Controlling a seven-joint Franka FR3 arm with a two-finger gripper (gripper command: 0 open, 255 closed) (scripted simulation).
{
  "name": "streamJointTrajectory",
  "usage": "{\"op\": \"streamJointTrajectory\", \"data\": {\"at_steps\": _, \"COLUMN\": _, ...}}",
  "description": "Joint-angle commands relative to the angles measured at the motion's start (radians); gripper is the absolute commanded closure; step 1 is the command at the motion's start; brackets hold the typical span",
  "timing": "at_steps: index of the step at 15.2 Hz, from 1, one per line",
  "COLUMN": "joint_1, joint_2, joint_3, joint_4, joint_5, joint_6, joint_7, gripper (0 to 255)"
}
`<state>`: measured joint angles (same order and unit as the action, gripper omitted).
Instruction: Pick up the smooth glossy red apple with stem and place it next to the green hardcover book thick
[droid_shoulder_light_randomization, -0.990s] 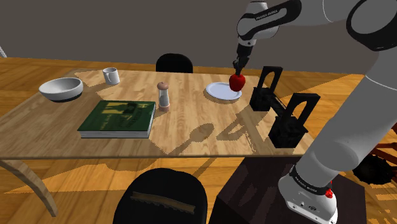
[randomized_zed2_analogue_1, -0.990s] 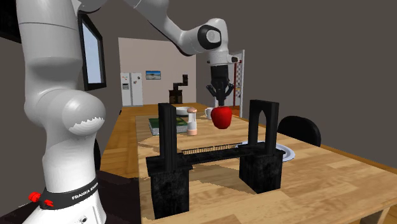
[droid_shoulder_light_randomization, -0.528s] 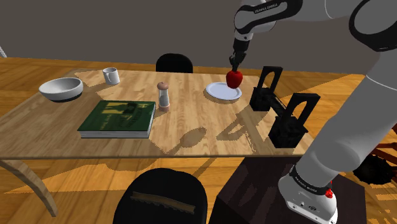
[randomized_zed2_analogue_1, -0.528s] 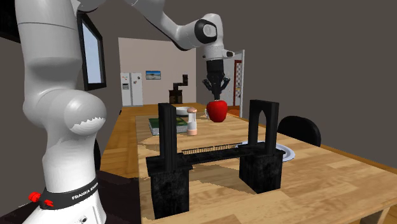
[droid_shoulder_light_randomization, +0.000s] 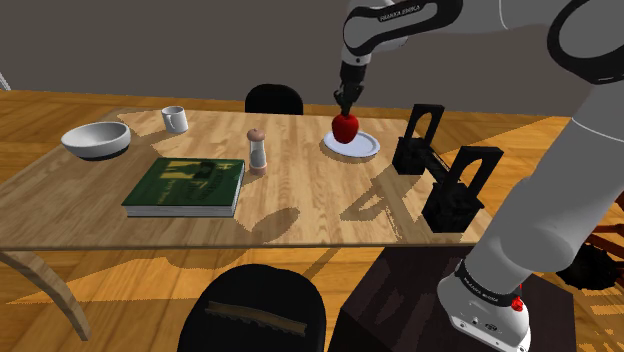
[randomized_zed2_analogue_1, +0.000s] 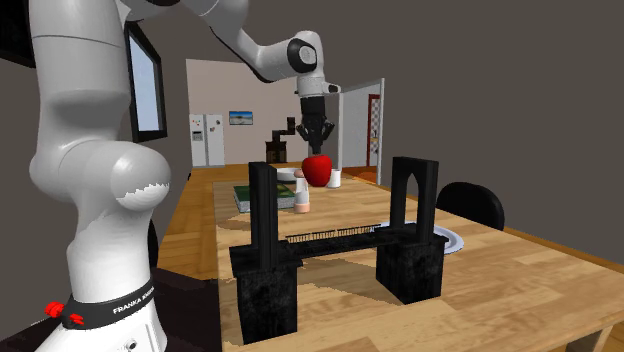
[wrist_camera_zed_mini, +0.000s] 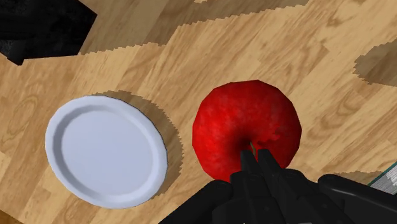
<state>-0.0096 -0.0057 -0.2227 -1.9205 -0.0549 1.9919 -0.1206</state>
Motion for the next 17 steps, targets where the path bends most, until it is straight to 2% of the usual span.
{"op": "streamJointTrajectory", "data": {"at_steps": 1, "joint_1": 0.022, "joint_2": 0.013, "joint_3": 0.022, "joint_4": 0.017, "joint_5": 0.0, "joint_6": -0.006, "joint_7": 0.046, "gripper": 255}}
{"op": "streamJointTrajectory", "data": {"at_steps": 9, "joint_1": 0.11, "joint_2": 0.115, "joint_3": 0.103, "joint_4": 0.147, "joint_5": 0.0, "joint_6": -0.045, "joint_7": 0.214, "gripper": 255}}
{"op": "streamJointTrajectory", "data": {"at_steps": 17, "joint_1": 0.198, "joint_2": 0.273, "joint_3": 0.166, "joint_4": 0.366, "joint_5": -0.006, "joint_6": -0.116, "joint_7": 0.364, "gripper": 255}}
